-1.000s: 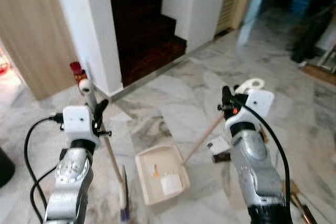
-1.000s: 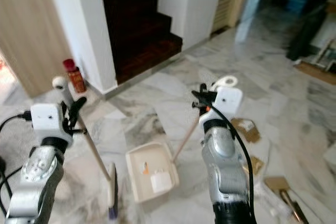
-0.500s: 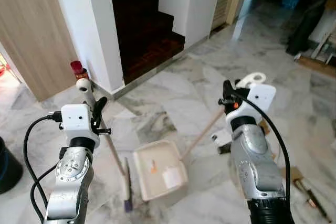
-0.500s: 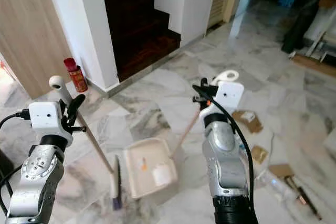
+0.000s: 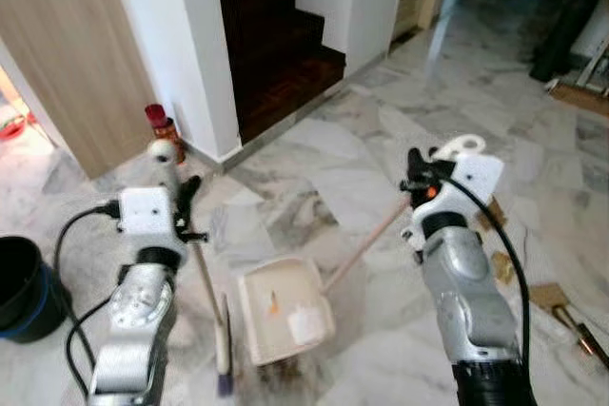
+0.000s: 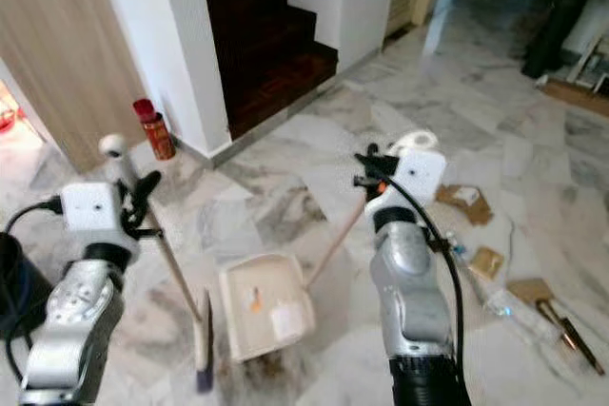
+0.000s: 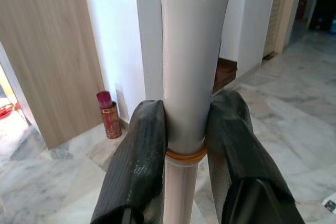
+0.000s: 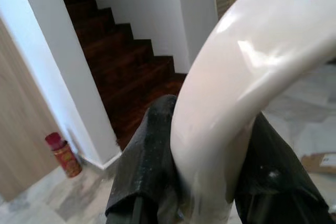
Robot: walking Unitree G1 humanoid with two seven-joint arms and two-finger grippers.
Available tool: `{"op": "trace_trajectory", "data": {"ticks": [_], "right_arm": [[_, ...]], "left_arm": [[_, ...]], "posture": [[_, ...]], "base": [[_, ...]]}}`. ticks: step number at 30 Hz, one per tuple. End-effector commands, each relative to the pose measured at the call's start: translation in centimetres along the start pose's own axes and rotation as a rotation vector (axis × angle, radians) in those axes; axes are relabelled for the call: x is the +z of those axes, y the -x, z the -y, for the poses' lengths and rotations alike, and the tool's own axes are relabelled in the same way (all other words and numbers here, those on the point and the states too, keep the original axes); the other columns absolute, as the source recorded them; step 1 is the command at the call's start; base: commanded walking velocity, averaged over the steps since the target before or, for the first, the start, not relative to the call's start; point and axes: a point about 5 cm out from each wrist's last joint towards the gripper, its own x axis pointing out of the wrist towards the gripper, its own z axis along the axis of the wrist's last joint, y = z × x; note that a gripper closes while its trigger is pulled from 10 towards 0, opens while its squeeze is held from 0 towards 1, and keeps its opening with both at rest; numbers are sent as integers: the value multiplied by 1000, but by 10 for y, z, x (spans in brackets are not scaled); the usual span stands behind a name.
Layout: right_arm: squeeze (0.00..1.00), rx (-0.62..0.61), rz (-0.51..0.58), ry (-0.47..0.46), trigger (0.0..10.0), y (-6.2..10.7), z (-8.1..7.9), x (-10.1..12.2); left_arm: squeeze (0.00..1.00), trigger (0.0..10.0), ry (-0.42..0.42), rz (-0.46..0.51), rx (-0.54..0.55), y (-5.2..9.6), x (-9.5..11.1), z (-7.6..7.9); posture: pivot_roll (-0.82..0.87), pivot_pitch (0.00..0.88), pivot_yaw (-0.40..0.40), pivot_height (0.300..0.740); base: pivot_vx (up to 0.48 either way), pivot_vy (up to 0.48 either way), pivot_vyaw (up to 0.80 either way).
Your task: Sweep floor
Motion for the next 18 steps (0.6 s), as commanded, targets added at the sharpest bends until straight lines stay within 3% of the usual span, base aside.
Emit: {"op": "trace_trajectory", "data": {"ticks": [1, 18], "right_arm": [[0, 16, 60, -11, 10000, -2, -7, 14], [0, 22, 59, -20, 10000, -2, -10, 14]], "left_arm": [[0, 10000, -21, 51, 12, -2, 12, -4], [0, 10000, -25, 53, 17, -1, 13, -6]], "posture": [[-48, 53, -10, 740], [-38, 55, -11, 740]], "base": [[0, 337, 0], [0, 390, 0]]}}
